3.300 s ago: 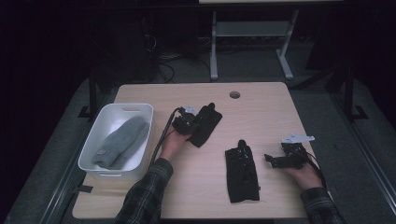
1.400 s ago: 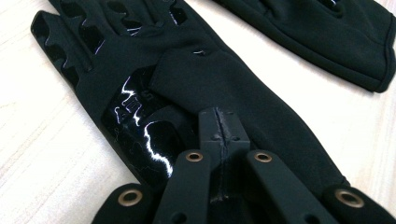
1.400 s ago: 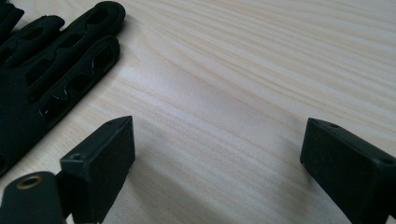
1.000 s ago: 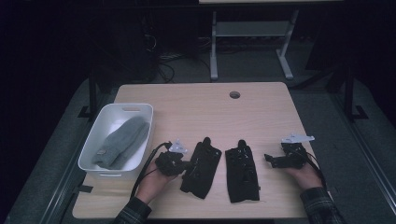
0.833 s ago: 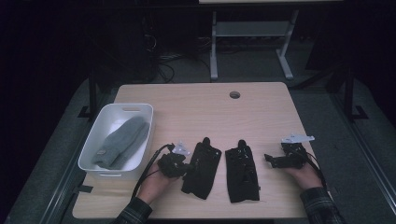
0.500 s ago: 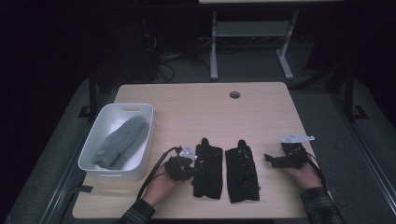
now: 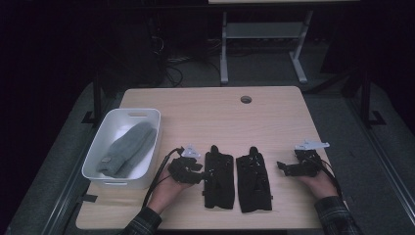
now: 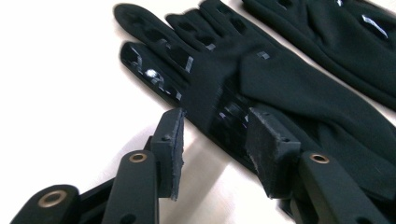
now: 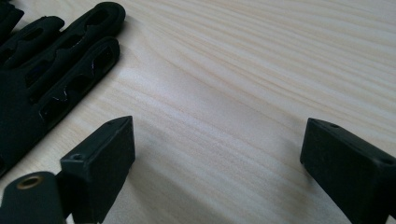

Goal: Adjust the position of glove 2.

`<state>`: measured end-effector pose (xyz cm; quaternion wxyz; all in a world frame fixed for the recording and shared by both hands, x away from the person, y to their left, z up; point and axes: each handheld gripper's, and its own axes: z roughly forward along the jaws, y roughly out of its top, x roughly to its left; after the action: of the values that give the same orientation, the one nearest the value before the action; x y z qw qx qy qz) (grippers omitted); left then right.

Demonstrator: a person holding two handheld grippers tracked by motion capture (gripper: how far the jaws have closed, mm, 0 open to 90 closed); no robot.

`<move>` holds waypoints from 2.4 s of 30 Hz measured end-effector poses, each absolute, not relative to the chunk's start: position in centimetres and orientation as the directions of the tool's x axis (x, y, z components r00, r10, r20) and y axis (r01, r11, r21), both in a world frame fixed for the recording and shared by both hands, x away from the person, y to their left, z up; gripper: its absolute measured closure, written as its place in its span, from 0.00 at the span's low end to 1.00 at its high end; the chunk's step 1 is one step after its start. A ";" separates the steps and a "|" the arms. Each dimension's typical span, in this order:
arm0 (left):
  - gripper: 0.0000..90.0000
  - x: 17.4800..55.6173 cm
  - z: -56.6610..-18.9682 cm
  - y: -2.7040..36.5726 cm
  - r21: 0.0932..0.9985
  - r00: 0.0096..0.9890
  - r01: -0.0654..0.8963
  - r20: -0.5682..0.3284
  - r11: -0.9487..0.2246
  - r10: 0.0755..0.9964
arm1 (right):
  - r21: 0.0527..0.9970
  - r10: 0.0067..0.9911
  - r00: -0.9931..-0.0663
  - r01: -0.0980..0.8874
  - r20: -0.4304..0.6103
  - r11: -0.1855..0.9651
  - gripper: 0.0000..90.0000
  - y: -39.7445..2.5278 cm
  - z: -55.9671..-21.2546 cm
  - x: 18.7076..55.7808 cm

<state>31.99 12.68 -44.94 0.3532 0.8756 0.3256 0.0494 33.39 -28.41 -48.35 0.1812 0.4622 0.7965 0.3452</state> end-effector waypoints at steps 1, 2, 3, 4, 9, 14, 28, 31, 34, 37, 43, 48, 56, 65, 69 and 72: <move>0.61 32.2 -45.0 12.6 0.654 0.778 0.540 -0.147 -0.530 0.611 | 0.717 0.861 -0.507 0.611 0.030 0.335 0.11 -28.4 -48.4 33.4; 0.60 32.4 -45.0 12.5 0.655 0.776 0.541 -0.147 -0.527 0.613 | 0.717 0.861 -0.507 0.611 0.030 0.335 0.11 -28.4 -48.3 33.4; 0.60 32.6 -45.1 12.4 0.654 0.775 0.542 -0.146 -0.528 0.616 | 0.718 0.861 -0.508 0.611 0.030 0.335 0.11 -28.4 -48.4 33.4; 0.61 32.6 -45.2 12.3 0.650 0.774 0.543 -0.141 -0.533 0.617 | 0.717 0.861 -0.507 0.611 0.030 0.335 0.11 -28.4 -48.3 33.4; 0.62 32.5 -45.8 11.7 0.630 0.773 0.544 -0.120 -0.555 0.623 | 0.718 0.861 -0.508 0.610 0.030 0.335 0.11 -28.4 -48.4 33.4; 0.78 32.1 -46.0 11.2 0.622 0.770 0.547 -0.113 -0.559 0.628 | 0.717 0.864 -0.503 0.613 0.031 0.331 0.11 -28.3 -48.3 33.4; 0.97 32.6 -45.8 11.6 0.650 0.734 0.591 -0.187 -0.478 0.653 | 0.693 0.762 -0.644 0.582 0.072 0.426 0.72 -26.1 -46.5 29.5; 0.97 32.9 -45.5 12.1 0.662 0.723 0.597 -0.200 -0.454 0.661 | 0.686 0.729 -0.681 0.563 0.068 0.462 0.85 -25.5 -46.4 28.9; 0.97 33.2 -45.2 12.7 0.674 0.712 0.603 -0.213 -0.427 0.669 | 0.677 0.712 -0.696 0.570 0.096 0.466 0.94 -25.0 -46.6 29.1; 0.97 33.4 -45.0 13.1 0.688 0.703 0.608 -0.234 -0.396 0.672 | 0.667 0.688 -0.718 0.563 0.102 0.488 0.99 -24.4 -46.8 29.3; 0.97 33.3 -44.3 13.5 0.706 0.696 0.621 -0.296 -0.340 0.654 | 0.661 0.668 -0.736 0.556 0.111 0.503 1.00 -23.7 -46.8 29.2; 0.97 33.0 -43.5 13.4 0.721 0.713 0.615 -0.336 -0.318 0.615 | 0.660 0.655 -0.745 0.557 0.129 0.504 1.00 -23.4 -46.8 29.1; 0.97 32.5 -42.1 13.1 0.743 0.736 0.601 -0.372 -0.294 0.565 | 0.660 0.636 -0.757 0.554 0.147 0.507 1.00 -22.5 -46.8 29.1; 0.97 32.1 -41.7 12.2 0.741 0.749 0.607 -0.413 -0.287 0.517 | 0.664 0.621 -0.768 0.546 0.155 0.510 1.00 -21.6 -46.9 29.3; 0.97 32.0 -41.6 11.8 0.741 0.753 0.610 -0.429 -0.283 0.499 | 0.665 0.607 -0.780 0.536 0.152 0.521 1.00 -20.6 -46.9 29.3; 0.97 32.1 -41.6 11.7 0.742 0.755 0.608 -0.428 -0.284 0.497 | 0.667 0.598 -0.788 0.527 0.150 0.527 1.00 -20.1 -46.9 29.4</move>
<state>32.07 11.69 -41.56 0.4883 0.7994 0.3455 -0.0565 29.43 -20.06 -46.90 0.0487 0.3221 0.8725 0.3642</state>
